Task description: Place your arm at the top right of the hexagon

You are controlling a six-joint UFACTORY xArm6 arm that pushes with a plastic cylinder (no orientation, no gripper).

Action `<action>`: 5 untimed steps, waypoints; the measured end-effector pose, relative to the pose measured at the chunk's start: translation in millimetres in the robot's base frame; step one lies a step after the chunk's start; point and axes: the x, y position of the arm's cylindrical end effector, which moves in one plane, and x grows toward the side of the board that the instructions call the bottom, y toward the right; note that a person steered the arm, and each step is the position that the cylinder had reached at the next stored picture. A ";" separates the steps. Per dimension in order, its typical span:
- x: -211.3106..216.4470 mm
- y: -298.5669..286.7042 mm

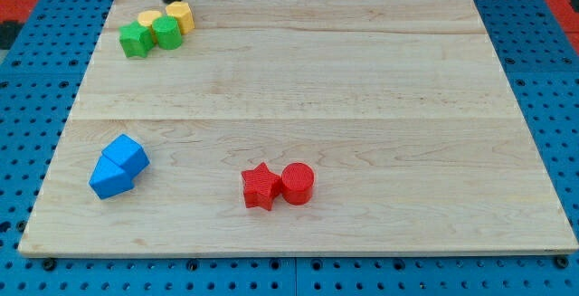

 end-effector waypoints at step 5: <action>25.6 46.6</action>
